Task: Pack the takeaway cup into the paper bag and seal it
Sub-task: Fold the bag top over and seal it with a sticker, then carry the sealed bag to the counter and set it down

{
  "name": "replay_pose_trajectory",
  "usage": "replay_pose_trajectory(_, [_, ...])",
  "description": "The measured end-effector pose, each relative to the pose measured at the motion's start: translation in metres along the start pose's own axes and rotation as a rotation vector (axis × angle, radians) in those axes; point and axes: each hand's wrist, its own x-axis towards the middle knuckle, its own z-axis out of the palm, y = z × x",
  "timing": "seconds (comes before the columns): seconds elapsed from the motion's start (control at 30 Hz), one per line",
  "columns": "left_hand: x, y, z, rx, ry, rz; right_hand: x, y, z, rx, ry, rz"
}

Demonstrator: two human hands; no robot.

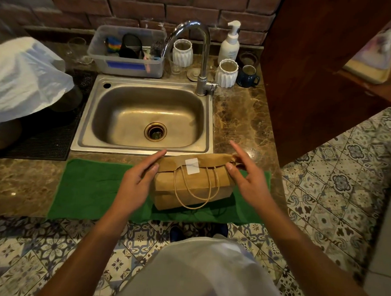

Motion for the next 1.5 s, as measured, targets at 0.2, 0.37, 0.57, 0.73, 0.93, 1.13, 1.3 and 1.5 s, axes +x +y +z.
replay_pose_trajectory(0.2, [0.003, 0.007, 0.004, -0.04, -0.01, -0.029, -0.006, 0.004, 0.006, 0.027, 0.145, -0.044])
replay_pose_trajectory(0.37, [-0.002, 0.037, 0.007, -0.081, 0.059, 0.005, -0.019, -0.009, -0.005, 0.067, 0.194, -0.034])
replay_pose_trajectory(0.57, [-0.021, 0.073, 0.023, -0.222, 0.175, 0.038, -0.036, -0.012, -0.033, 0.17, 0.134, 0.077])
replay_pose_trajectory(0.73, [-0.033, 0.087, 0.046, -0.215, 0.141, 0.033, -0.062, -0.003, -0.051, 0.279, 0.158, 0.064])
replay_pose_trajectory(0.93, [-0.05, 0.102, 0.089, -0.184, 0.088, 0.055, -0.105, 0.026, -0.074, 0.252, 0.337, 0.052])
replay_pose_trajectory(1.13, [-0.057, 0.107, 0.132, -0.171, -0.11, 0.075, -0.16, 0.038, -0.099, 0.243, 0.517, 0.086])
replay_pose_trajectory(1.3, [-0.054, 0.105, 0.163, -0.16, -0.371, 0.102, -0.221, 0.046, -0.091, 0.17, 0.751, 0.22])
replay_pose_trajectory(1.5, [-0.057, 0.108, 0.18, -0.086, -0.697, 0.161, -0.286, 0.027, -0.05, 0.201, 0.992, 0.413])
